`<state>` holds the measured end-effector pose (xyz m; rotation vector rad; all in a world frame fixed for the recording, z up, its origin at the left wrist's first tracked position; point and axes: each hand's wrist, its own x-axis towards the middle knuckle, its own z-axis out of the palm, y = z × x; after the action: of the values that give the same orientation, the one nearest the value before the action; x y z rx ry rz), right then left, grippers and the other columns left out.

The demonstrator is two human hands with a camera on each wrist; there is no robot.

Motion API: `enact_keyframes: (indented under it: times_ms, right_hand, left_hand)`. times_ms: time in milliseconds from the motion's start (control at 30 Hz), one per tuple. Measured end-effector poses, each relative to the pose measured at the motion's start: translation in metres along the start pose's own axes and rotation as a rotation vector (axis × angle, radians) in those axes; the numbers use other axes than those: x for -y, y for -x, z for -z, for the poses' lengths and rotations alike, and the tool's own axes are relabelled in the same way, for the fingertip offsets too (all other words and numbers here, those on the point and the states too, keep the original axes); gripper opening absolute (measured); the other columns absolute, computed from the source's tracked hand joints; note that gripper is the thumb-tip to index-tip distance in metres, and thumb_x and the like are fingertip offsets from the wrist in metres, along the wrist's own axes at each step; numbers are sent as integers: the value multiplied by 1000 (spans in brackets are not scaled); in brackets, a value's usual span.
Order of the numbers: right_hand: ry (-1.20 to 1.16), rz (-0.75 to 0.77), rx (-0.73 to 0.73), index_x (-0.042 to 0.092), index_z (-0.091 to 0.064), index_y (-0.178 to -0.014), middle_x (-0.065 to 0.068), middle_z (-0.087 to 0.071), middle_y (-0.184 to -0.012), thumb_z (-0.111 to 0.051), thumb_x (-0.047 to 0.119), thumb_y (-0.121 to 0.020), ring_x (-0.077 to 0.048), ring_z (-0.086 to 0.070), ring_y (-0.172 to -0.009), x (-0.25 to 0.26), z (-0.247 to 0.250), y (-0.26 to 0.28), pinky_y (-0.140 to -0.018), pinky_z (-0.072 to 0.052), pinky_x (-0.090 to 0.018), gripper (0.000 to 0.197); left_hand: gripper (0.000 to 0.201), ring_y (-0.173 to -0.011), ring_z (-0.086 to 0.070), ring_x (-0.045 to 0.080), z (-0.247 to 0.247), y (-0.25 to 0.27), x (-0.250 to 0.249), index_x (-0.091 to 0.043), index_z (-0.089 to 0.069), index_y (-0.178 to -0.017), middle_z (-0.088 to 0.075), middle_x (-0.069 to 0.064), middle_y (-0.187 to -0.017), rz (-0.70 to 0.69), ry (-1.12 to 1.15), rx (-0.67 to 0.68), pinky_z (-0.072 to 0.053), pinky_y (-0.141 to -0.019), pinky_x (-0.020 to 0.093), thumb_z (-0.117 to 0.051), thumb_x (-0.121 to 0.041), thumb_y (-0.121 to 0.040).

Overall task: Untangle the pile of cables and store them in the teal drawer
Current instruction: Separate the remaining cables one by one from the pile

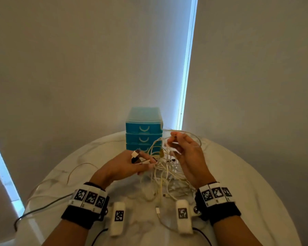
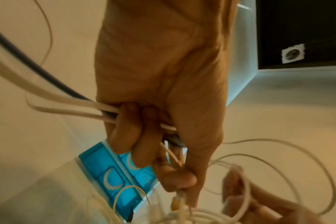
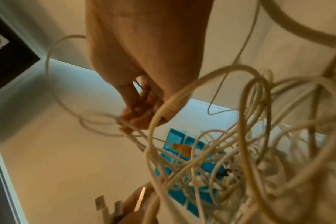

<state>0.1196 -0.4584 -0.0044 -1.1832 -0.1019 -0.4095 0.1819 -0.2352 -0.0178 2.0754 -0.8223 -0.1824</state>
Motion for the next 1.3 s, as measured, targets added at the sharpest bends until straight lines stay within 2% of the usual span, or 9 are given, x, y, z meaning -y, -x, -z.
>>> enact_keyframes:
  times_ms: [133,233,367,533,700,833,933,1067,1300]
  right_hand:
    - [-357,57,-110,17,-68,-116,-1,-73,-102,-53,30,-110,-17,-70,-104,10,4,-5,-81,-52,-29,21]
    - [-180,-42,2,8,-69,-117,-10,-74,-105,-57,29,-108,-23,-70,-97,-3,-1,-2,-74,-57,-31,26]
    - [272,-69,234,3,-73,-120,-11,-79,-103,-56,28,-110,-26,-75,-93,-4,-20,10,-79,-63,-37,31]
    - [-154,118,-15,11,-70,-118,-2,-75,-97,-48,24,-113,-11,-70,-93,18,-1,1,-78,-53,-25,27]
    - [-445,-40,-30,20,-71,-109,1,-72,-99,-51,26,-112,-16,-69,-103,5,1,-1,-87,-49,-32,21]
    - [-320,-140,138,9,-65,-105,-11,-70,-98,-48,22,-113,-36,-70,-120,5,-11,2,-91,-61,-36,24]
    - [-651,-92,153,5,-63,-102,-15,-68,-104,-41,17,-115,-33,-74,-114,30,-10,6,-91,-64,-33,29]
    - [-927,-84,112,0,-69,-105,-27,-66,-138,-44,16,-115,-26,-73,-120,45,2,9,-92,-63,-29,31]
    - [-681,-105,101,5,-59,-113,-21,-62,-134,-46,17,-114,-46,-60,-136,40,-16,7,-118,-48,-51,17]
  left_hand:
    - [9,-83,-72,1,16,-1,9,-36,-80,-97,-78,-16,-84,122,-63,-330,-55,-81,26,-85,-36,-90]
    - [14,-92,-70,-2,15,-1,4,-35,-76,-107,-75,-18,-100,101,7,-545,-55,-84,24,-79,-41,-95]
    - [31,-97,-67,-17,4,0,-23,-36,-69,-123,-76,-19,-106,-62,177,-342,-50,-72,4,-76,-44,-93]
    - [28,-98,-69,-7,9,-4,-8,-48,-74,-115,-77,-21,-106,67,54,-278,-49,-81,17,-84,-46,-88]
    - [40,-102,-68,-3,9,-7,-10,-46,-67,-132,-73,-16,-115,58,68,-323,-55,-100,30,-69,-26,-98]
    - [35,-57,-51,2,12,4,-25,-40,-60,-136,-67,-8,-91,108,351,-314,-39,-61,21,-67,-47,-102]
    - [35,-55,-52,2,9,10,-32,-40,-66,-124,-68,-24,-70,89,301,-135,-39,-53,15,-58,-63,-100]
    - [19,-101,-67,-12,3,8,-22,-38,-77,-110,-76,-28,-107,23,-8,-66,-51,-91,22,-84,-37,-92]
    - [41,-91,-65,20,-3,11,-55,-31,-62,-139,-74,-7,-113,-31,287,-47,-53,-98,45,-69,-17,-101]
